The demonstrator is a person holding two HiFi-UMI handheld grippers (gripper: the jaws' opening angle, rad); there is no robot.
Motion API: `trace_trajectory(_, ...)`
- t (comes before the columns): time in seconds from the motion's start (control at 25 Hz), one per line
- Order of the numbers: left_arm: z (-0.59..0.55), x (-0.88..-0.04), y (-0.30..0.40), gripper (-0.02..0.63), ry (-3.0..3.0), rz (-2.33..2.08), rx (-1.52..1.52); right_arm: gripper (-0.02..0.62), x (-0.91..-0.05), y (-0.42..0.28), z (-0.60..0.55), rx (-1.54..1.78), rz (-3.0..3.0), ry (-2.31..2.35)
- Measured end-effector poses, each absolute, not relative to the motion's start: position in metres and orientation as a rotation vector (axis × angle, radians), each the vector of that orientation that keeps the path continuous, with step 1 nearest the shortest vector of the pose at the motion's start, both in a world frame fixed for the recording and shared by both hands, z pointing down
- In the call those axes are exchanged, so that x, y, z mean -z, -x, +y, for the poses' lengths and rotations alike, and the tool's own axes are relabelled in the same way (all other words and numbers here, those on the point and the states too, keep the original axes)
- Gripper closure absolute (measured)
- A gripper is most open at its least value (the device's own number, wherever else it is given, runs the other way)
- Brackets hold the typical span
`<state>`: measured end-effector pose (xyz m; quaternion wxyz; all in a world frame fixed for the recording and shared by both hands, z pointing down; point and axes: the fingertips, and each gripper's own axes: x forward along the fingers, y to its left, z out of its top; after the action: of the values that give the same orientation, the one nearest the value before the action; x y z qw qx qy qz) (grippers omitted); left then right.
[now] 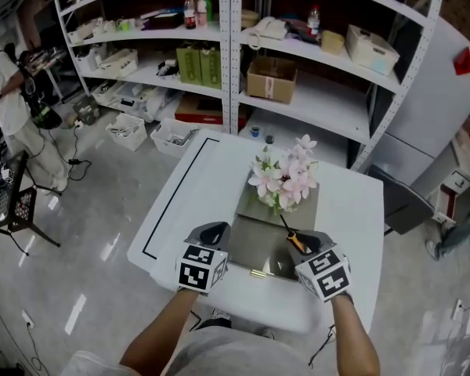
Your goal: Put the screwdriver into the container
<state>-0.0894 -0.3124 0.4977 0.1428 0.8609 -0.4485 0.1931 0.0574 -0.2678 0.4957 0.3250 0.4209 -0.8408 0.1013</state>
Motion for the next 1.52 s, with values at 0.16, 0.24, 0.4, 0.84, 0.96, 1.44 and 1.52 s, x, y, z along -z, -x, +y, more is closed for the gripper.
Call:
trace_trajectory(0.16,-0.322,-0.506,0.094,0.604,-2.489,-1.256,-0.560,0.523,-0.511,-0.050,-0.271,-0.247,-2.119,-1.010)
trace_trajectory(0.24,-0.325,-0.511,0.095,0.604,-2.497,-1.233,-0.567,0.523,-0.521,-0.048,-0.273,-0.237,-2.074,-0.961)
trace_trajectory(0.4,-0.329,-0.517,0.097,0.604,-2.507,-1.188,-0.576,0.523,-0.541,-0.040,-0.273,-0.241,-1.998,-0.870)
trace_trajectory(0.84,-0.343,-0.525,0.107,0.604,-2.510,-1.165,-0.560,0.523,-0.590,-0.031,-0.275,-0.236,-1.806,-0.641)
trace_trajectory(0.96,-0.345,-0.527,0.109,0.604,-2.512,-1.158,-0.567,0.523,-0.600,-0.031,-0.275,-0.223,-1.754,-0.579)
trace_trajectory(1.44,-0.350,-0.532,0.111,0.604,-2.503,-1.161,-0.580,0.518,-0.623,-0.026,-0.271,-0.180,-1.630,-0.360)
trace_trajectory(1.52,-0.351,-0.533,0.112,0.604,-2.500,-1.166,-0.582,0.518,-0.623,-0.026,-0.271,-0.191,-1.641,-0.354)
